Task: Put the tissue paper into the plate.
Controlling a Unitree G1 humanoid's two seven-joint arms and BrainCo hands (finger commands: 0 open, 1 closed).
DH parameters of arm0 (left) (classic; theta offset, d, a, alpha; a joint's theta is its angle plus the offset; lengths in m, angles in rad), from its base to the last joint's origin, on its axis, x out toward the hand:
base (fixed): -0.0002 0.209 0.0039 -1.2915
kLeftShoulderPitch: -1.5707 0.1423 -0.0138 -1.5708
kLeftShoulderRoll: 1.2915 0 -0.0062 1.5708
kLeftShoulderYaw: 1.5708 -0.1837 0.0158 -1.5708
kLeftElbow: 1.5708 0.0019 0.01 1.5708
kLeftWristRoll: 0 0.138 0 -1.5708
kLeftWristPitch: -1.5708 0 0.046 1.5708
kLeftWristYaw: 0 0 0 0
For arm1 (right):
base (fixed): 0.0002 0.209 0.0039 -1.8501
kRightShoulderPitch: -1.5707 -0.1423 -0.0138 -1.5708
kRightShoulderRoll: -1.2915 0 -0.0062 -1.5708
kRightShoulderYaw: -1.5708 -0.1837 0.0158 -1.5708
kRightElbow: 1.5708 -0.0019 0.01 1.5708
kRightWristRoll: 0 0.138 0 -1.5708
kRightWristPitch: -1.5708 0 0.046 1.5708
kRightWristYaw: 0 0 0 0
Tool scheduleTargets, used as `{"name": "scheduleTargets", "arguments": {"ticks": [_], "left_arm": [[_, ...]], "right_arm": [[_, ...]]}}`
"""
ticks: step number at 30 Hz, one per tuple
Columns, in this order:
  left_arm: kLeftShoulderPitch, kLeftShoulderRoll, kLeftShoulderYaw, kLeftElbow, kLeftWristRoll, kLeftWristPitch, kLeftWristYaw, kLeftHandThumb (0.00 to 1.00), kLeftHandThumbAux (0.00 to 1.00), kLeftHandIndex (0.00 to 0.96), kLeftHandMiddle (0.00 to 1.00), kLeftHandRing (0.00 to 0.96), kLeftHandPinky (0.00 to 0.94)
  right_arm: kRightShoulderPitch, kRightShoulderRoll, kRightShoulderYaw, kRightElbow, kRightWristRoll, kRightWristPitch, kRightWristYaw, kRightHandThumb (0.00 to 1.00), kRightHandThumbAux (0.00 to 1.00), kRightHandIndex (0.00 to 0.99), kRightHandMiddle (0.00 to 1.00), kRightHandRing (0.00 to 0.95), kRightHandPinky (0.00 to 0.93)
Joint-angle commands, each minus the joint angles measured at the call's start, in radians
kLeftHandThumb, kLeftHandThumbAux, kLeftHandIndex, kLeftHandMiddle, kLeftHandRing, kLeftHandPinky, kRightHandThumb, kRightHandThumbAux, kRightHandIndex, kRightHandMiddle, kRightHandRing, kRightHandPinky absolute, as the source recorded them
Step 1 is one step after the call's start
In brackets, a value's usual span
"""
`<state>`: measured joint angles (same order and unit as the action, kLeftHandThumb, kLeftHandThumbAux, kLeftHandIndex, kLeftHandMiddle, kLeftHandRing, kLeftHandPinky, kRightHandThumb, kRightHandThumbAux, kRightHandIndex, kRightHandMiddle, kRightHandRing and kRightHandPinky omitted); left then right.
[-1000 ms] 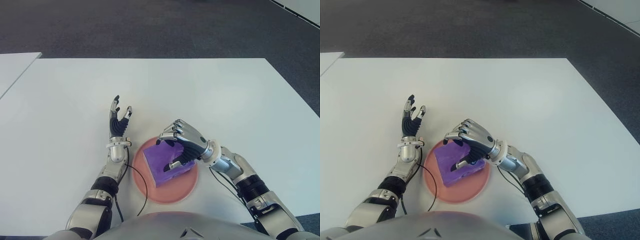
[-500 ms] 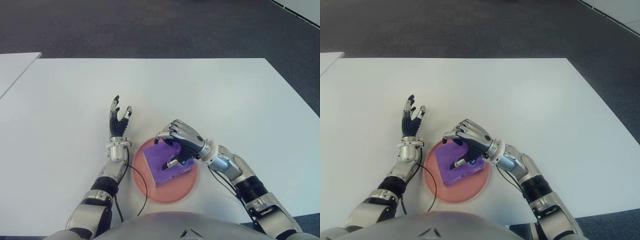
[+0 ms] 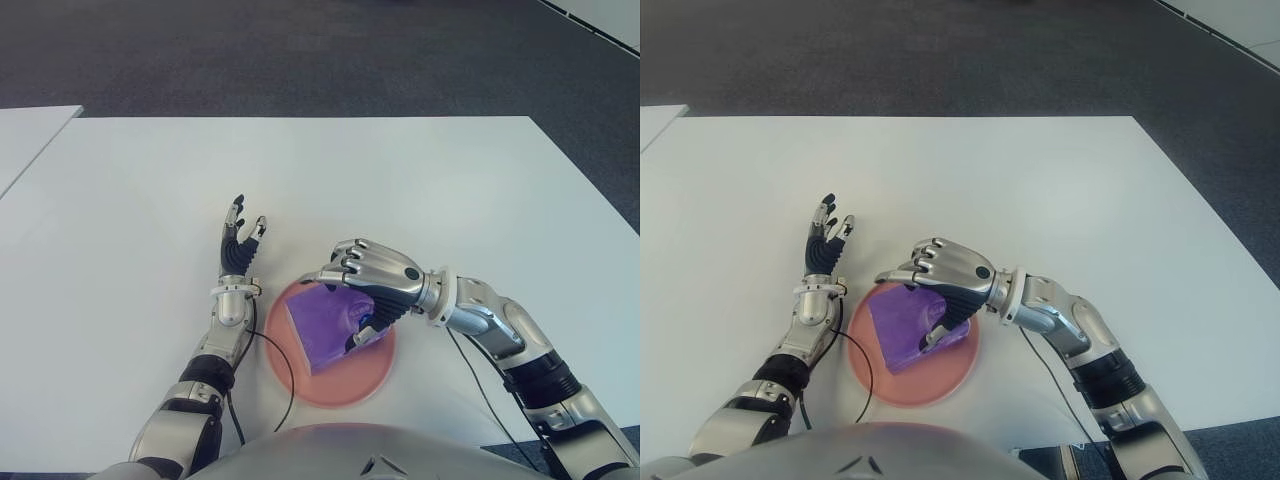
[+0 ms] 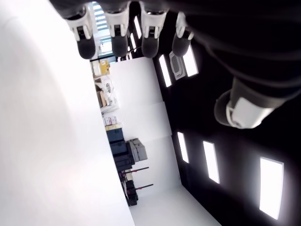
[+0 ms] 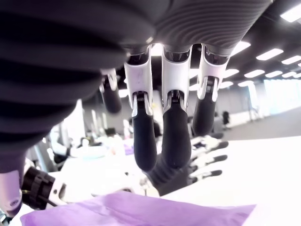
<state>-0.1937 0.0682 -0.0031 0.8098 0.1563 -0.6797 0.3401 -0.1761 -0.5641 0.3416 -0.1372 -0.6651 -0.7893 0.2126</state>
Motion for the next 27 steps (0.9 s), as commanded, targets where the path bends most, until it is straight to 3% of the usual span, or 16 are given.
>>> {"name": "scheduleTargets", "arguments": {"ticks": [1,9,13,18,20,23,27], "left_arm": [[0.044,-0.001,0.011,0.049,-0.014,0.009,-0.030,0.000,0.491,0.000,0.000,0.000,0.000],[0.053,0.009,0.004,0.062,0.015,0.004,-0.002,0.000,0.532,0.000,0.000,0.000,0.000],[0.040,0.016,0.007,0.081,0.016,0.022,-0.003,0.000,0.538,0.000,0.000,0.000,0.000],[0.009,0.015,0.020,0.108,0.000,0.025,-0.008,0.000,0.528,0.000,0.000,0.000,0.000],[0.004,0.015,0.022,0.114,0.000,0.020,-0.006,0.000,0.526,0.000,0.000,0.000,0.000],[0.000,0.013,0.024,0.120,0.012,0.004,0.010,0.000,0.523,0.000,0.000,0.000,0.000],[0.013,0.007,0.014,0.099,0.040,-0.017,0.045,0.000,0.512,0.000,0.000,0.000,0.000]], "right_arm": [[-0.002,0.011,0.000,-0.027,0.053,0.061,0.057,0.005,0.544,0.003,0.005,0.003,0.002],[-0.121,0.086,-0.045,0.091,0.252,0.135,0.069,0.026,0.556,0.000,0.018,0.003,0.018],[-0.190,0.144,-0.098,0.093,0.449,0.243,0.103,0.112,0.568,0.000,0.028,0.018,0.052],[-0.176,0.181,-0.159,0.035,0.601,0.350,0.113,0.217,0.569,0.000,0.014,0.017,0.051],[-0.171,0.181,-0.172,0.012,0.623,0.383,0.123,0.240,0.568,0.000,0.005,0.010,0.030],[-0.172,0.191,-0.199,-0.055,0.643,0.502,0.119,0.258,0.566,0.000,0.001,0.003,0.011],[-0.155,0.237,-0.221,-0.107,0.679,0.616,0.088,0.270,0.577,0.000,0.010,0.000,0.002]]}}
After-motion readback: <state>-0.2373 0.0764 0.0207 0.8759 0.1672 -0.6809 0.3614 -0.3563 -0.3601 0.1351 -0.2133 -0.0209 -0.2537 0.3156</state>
